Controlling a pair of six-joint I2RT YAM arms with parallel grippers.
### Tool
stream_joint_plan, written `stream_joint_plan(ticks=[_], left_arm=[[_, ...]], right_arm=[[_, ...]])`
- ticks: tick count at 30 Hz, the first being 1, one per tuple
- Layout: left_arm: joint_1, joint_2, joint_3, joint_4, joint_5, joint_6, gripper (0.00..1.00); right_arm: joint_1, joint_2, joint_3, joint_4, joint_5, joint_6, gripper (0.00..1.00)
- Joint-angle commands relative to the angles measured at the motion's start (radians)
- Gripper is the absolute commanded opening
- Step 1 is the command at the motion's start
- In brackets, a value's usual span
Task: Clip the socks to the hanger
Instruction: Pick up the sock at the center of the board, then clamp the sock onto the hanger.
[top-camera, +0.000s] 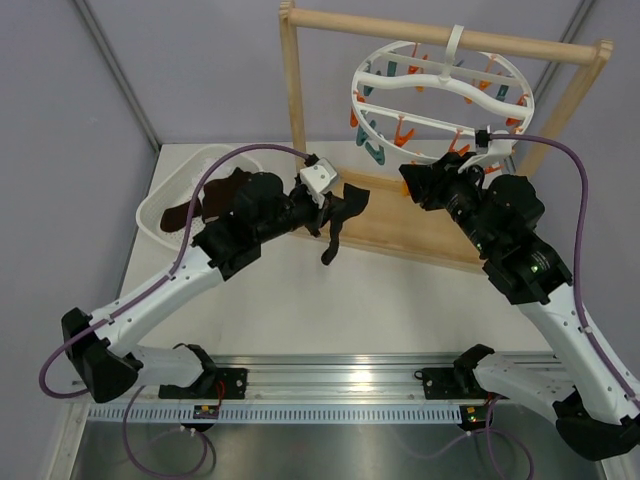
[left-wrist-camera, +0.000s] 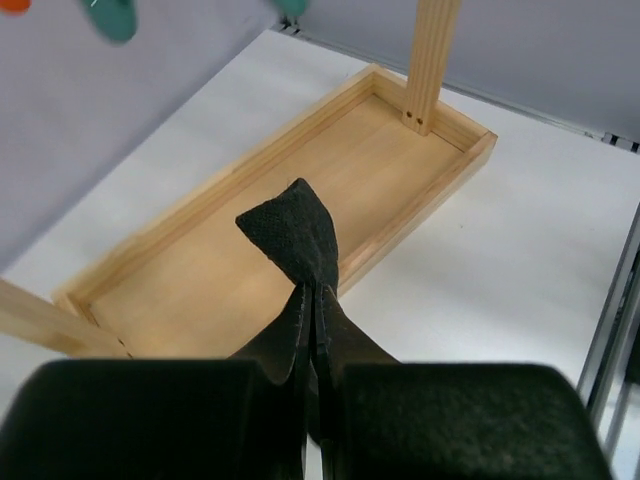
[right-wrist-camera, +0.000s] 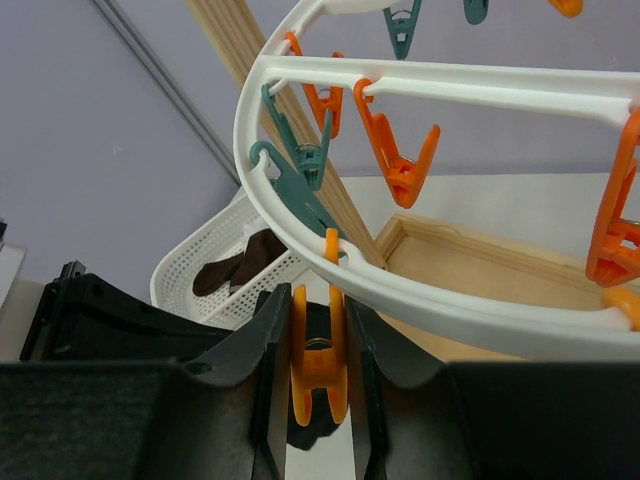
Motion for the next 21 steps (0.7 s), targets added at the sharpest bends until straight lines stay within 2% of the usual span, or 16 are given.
stream_joint_plan(ticks=[1,4,10,16,21], left_arm=[[-0.045,0.037,0.084,0.004,0.047,0.157,0.0],[-0.091,0.063,0.106,-0.001,0.024,0.188,0.0],[-0.199,0.087,0.144,0.002,-0.111,0.266,0.0],[-0.222,0.103,0.173,0.007,-0.112,0.303,0.0],[-0.222,0.108,0.181,0.007,-0.109,0.334,0.0]], right_arm=[[0.006,0.012,0.043,-0.062,-0.076,0.032,0.08],[0.006,0.025,0.047,-0.061,-0.071,0.053,0.08],[0.005,0.045,0.034,-0.049,-0.042,0.086,0.06],[0.005,0.051,-0.006,0.014,-0.065,0.072,0.02],[0.006,0.034,-0.055,0.083,-0.157,-0.005,0.0]])
